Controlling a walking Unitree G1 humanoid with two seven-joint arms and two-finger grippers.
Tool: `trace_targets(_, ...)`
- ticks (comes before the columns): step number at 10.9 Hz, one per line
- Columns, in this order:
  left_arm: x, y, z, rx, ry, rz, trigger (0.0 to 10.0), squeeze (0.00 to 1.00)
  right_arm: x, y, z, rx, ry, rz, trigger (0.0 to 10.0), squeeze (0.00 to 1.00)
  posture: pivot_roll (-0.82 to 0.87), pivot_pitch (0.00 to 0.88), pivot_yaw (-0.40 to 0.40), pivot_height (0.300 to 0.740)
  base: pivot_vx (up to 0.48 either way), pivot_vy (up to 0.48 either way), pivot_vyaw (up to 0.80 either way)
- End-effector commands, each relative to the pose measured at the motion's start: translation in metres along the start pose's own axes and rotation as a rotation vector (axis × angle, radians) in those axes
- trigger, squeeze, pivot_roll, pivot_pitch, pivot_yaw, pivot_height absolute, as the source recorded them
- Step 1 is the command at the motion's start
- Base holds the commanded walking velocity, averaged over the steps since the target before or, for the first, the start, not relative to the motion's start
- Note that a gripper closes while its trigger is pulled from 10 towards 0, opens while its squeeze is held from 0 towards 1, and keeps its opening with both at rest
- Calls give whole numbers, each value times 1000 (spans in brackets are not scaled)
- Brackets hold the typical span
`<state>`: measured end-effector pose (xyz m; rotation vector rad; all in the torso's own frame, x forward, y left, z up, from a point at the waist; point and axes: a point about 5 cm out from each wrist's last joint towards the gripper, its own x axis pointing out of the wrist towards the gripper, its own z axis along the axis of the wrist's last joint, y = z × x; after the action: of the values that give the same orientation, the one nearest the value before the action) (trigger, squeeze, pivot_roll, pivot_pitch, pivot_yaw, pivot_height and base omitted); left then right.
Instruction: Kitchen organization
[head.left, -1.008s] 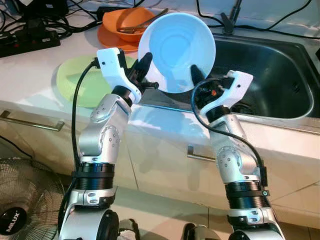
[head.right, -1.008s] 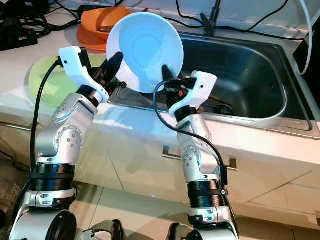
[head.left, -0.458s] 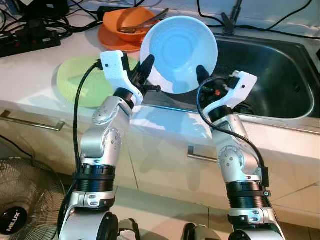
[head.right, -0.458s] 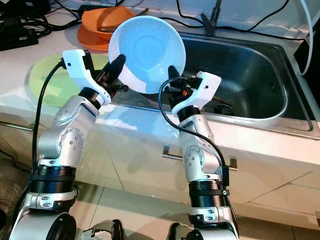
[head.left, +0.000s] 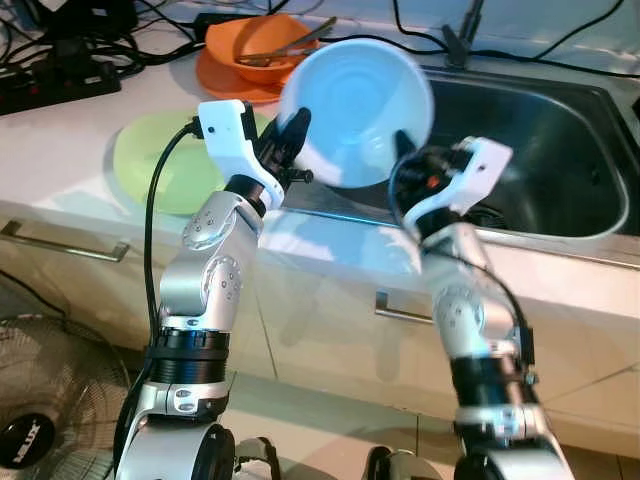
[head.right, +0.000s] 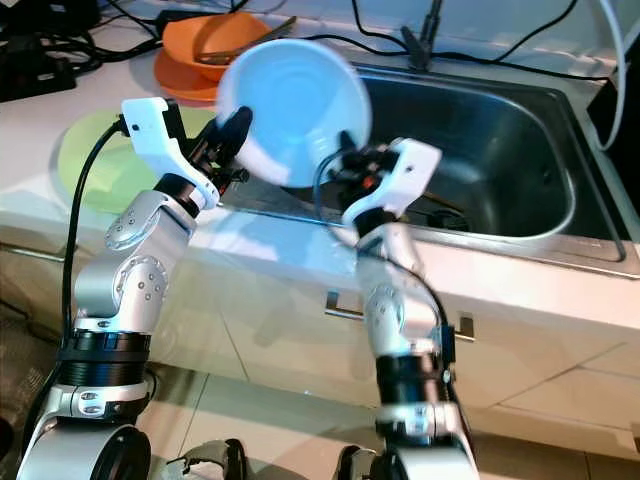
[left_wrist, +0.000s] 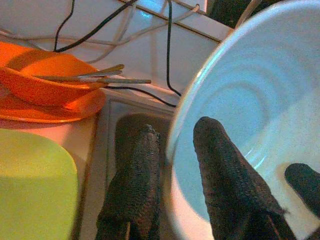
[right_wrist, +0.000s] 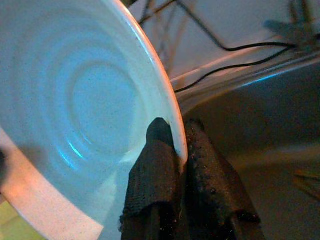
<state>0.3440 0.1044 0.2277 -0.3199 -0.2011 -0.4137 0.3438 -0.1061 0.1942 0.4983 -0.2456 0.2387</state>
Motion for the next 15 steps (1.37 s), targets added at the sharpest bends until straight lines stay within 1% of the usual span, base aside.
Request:
trace_targets(1, 0, -4, 3, 17, -14, -19, 10000, 1000, 4, -2, 10, -7, -51, -23, 0, 0, 101, 107, 25, 740, 0, 0, 0)
trace_targets(3, -1, -4, 0, 31, 2, -13, 10000, 992, 16, -19, 24, -35, -100, -122, 0, 0, 105, 106, 25, 740, 0, 0, 0)
trace_targets(4, -3, -3, -4, 47, 26, -7, 10000, 0, 26, -34, 37, -102, -136, -205, 0, 0, 106, 104, 23, 740, 0, 0, 0)
trace_targets(5, -4, -4, -7, 68, 43, -11, 10000, 0, 30, -40, 43, -121, -149, -236, 275, 0, 114, 103, 20, 740, 0, 0, 0)
trace_targets(6, -9, -8, -20, 110, 135, -55, 10000, 0, 39, -47, 49, -216, -134, -246, 10000, 0, 118, 103, 17, 740, 0, 0, 0)
trace_targets(7, -13, -10, -28, 151, 181, -67, 10000, 0, 43, -51, 52, -284, -128, -258, 10000, 0, 122, 102, 14, 740, 0, 0, 0)
trace_targets(8, -17, -10, -35, 177, 210, -56, 10000, 0, 48, -54, 54, -358, -118, -269, 10000, 0, 127, 103, 10, 740, 0, 0, 0)
trace_targets(9, -21, -15, -40, 175, 234, -71, 10000, 0, 56, -56, 54, -469, -78, -282, 10000, 0, 134, 105, 8, 740, 0, 0, 0)
trace_targets(10, -24, -19, -43, 178, 251, -77, 10000, 0, 62, -51, 49, -555, -33, -245, 10000, 0, 144, 104, 2, 740, 0, 0, 0)
trace_targets(11, -25, -22, -44, 181, 260, -83, 10000, 0, 64, -47, 38, -708, 38, -200, 10000, 0, 159, 106, -3, 740, 0, 0, 0)
trace_targets(13, -28, -27, -44, 185, 277, -103, 10000, 0, 65, -45, 19, -904, 177, -151, 10000, 0, 175, 111, -9, 740, 0, 0, 0)
trace_targets(15, -32, -29, -43, 183, 294, -106, 10000, 0, 67, -42, 18, -973, 213, -124, 10000, 0, 189, 119, -17, 740, 0, 0, 0)
